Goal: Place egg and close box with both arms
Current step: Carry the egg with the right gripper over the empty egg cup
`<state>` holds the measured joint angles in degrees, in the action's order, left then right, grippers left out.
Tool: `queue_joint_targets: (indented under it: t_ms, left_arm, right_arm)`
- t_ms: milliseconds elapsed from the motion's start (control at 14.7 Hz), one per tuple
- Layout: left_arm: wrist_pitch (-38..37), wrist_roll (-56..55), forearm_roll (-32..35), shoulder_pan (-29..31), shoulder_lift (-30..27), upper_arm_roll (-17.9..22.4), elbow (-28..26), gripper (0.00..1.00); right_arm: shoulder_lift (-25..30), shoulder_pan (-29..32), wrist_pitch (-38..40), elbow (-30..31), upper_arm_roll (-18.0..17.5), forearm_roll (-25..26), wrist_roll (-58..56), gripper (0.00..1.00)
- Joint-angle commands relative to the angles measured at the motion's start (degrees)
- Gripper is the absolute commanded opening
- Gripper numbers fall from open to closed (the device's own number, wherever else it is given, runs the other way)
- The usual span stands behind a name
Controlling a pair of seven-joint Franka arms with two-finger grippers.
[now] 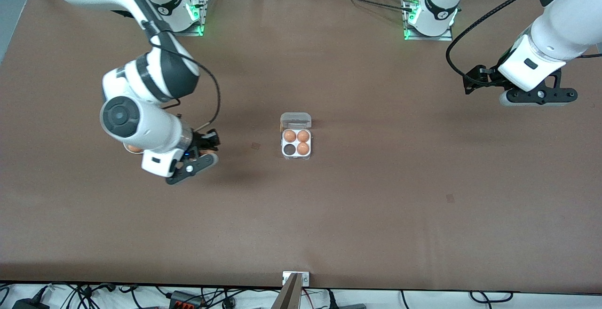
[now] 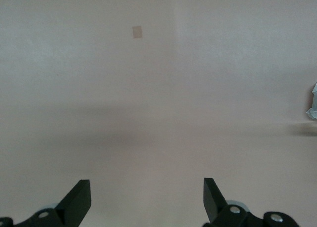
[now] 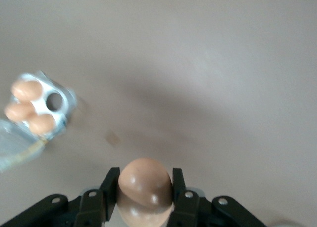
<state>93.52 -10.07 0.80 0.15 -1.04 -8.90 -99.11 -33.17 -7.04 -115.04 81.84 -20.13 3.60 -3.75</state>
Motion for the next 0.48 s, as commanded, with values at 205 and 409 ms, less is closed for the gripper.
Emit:
queue_joint_targets:
  t_ms: [205, 409]
  left_arm:
    - [-1.0, 1.3, -1.2, 0.4, 0.4, 0.0, 1.2, 1.0]
    - [-1.0, 1.3, -1.2, 0.5, 0.4, 0.0, 1.2, 1.0]
  right_arm:
    - [-4.9, -5.6, -19.0, 1.9, -0.4, -3.6, -0.6, 0.3]
    - [-5.6, -7.6, -27.1, 4.7, -1.7, -3.7, -0.6, 0.3]
